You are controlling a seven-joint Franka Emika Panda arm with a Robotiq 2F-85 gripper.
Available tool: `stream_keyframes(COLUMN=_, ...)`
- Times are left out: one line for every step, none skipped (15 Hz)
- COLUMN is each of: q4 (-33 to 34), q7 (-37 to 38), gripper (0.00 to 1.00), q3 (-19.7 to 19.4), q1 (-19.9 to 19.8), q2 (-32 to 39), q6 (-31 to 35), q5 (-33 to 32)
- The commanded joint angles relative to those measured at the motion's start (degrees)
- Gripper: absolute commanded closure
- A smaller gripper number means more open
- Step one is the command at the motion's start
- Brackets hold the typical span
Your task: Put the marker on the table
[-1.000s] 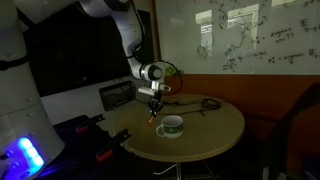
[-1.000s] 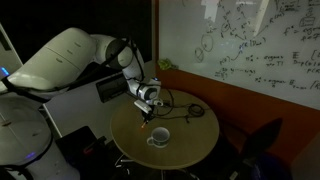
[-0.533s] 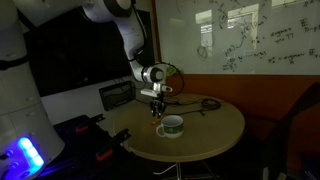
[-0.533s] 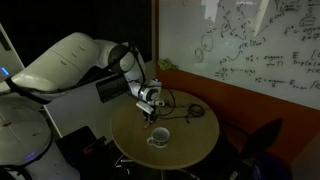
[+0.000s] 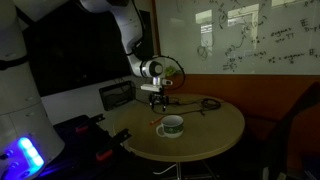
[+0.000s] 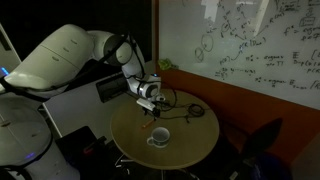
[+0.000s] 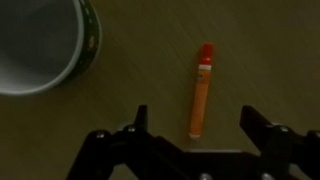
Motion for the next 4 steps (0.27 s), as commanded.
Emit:
stream_keyframes(q4=-9.8, q7=-2.2, gripper=0.0, q3=0.45, q1=-1.19, q2=-8.13, q6=3.3, q5=-0.92)
stream_keyframes(q4=-11.65, q7=-3.3, gripper=0.0, q3=0.86, q1=-1.77, q2=-9.99, q6=3.14, q5=-0.91)
stream_keyframes(q4=-13.49, q7=-3.75, gripper=0.0, q3=0.88, q1=-1.97, q2=-11.78, q6=3.23, q5=-0.95)
stream_keyframes(q4=-14.52, q7=-2.8, gripper=0.0, q3=-0.29, q1=-0.92, q2=-12.92, q6=2.8, q5=-1.89)
